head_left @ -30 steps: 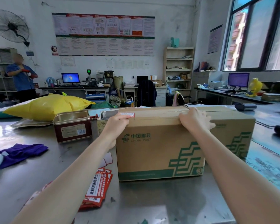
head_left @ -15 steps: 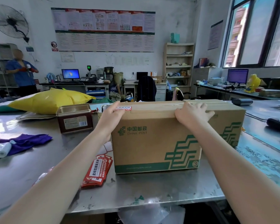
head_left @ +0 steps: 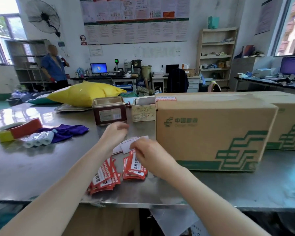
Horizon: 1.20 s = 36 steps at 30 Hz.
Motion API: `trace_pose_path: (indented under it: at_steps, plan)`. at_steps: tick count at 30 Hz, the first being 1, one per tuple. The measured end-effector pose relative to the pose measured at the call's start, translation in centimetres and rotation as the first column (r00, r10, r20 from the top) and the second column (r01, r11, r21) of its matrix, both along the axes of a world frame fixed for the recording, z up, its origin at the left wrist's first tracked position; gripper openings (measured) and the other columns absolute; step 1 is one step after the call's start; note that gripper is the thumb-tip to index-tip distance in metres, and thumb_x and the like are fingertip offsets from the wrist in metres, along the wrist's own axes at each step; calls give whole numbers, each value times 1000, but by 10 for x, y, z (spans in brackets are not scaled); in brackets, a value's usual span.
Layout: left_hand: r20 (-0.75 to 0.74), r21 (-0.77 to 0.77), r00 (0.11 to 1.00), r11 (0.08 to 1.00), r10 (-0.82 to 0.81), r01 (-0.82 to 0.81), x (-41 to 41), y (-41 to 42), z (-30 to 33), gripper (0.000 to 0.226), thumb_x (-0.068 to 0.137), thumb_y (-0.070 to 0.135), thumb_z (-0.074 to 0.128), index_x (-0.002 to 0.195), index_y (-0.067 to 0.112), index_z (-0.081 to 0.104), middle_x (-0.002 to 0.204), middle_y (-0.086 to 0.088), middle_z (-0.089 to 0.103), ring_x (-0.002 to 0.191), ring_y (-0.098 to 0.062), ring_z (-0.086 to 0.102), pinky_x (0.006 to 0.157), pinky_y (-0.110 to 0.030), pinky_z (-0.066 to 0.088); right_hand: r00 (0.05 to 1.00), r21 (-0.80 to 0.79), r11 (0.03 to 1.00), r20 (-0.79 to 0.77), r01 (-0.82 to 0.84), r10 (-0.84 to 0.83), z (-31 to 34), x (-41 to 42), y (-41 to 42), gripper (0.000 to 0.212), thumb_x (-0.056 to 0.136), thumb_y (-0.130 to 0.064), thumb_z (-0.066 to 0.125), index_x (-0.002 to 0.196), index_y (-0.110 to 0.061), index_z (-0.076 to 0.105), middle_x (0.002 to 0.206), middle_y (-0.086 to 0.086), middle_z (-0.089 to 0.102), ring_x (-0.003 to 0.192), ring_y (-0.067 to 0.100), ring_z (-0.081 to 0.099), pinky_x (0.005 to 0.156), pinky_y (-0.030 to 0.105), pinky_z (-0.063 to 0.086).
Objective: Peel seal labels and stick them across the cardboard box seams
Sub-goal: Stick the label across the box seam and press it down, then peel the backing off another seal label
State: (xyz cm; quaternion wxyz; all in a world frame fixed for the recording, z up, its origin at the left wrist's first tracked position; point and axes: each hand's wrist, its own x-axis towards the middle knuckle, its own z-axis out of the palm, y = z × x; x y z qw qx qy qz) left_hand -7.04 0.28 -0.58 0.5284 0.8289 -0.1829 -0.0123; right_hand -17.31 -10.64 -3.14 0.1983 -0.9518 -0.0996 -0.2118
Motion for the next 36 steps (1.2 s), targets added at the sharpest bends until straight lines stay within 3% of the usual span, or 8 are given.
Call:
trace_pose_path:
  at_steps: [3,9,14,19,23,26,30,36]
  plan:
    - [-76,173,994,981,-81,93,9,10,-25,30,89,3,50,115,13,61,109,-6,64,100,-21,61,87,-32,50,961,-49,986,-224,157,-164,-31,26,4,28,93,-6,39,117,-5,53,117,15,58,107,29,53,88,36,44]
    - [-141,342,974,915,-176,215,25,1,-58,31,87,6,58,117,10,62,113,-6,66,101,-18,62,87,-28,51,906,-192,933,-242,305,-347,-62,68,6,33,86,1,39,118,-2,41,121,19,49,114,33,44,94,35,39]
    - [-151,252,972,944,-179,213,29,-7,-73,40,86,21,66,125,14,57,117,-2,61,96,-13,56,79,-23,43,907,32,914,-141,404,-396,-77,84,-4,27,86,-1,38,112,-6,46,116,12,52,109,26,48,88,28,38]
    - [-79,63,989,989,-128,133,33,-7,-80,30,83,6,67,109,21,64,95,5,64,80,-3,60,61,-12,48,938,217,913,-78,346,-337,-83,88,-8,31,90,-3,39,119,-12,47,120,6,48,113,20,41,92,24,33]
    - [-13,-22,997,997,-80,80,36,-6,-79,27,84,2,65,102,22,66,90,6,66,78,-5,65,60,-13,53,959,331,903,-23,275,-284,-76,83,-8,28,95,-14,40,123,-15,47,125,1,44,114,14,44,93,21,37]
    - [-35,-72,995,994,-89,86,35,-4,-78,29,84,4,66,108,20,66,90,4,67,81,-11,68,63,-19,54,968,423,875,-25,238,-251,-73,78,-8,27,96,-19,43,122,-18,50,120,-3,42,98,5,50,81,11,42]
    - [-119,-125,984,985,-130,115,32,-2,-75,24,86,8,64,107,21,64,91,0,69,76,-13,70,58,-19,54,968,476,860,69,181,-242,-70,73,-7,14,96,-18,45,101,-17,59,98,-6,44,76,-4,48,68,-1,38]
    - [-331,-316,904,934,-271,164,33,2,-70,17,89,22,60,99,9,66,90,-8,73,80,-17,71,70,-29,57,951,720,680,97,136,-293,-61,62,-3,8,98,-27,39,101,-21,43,80,-8,57,65,4,63,56,17,55]
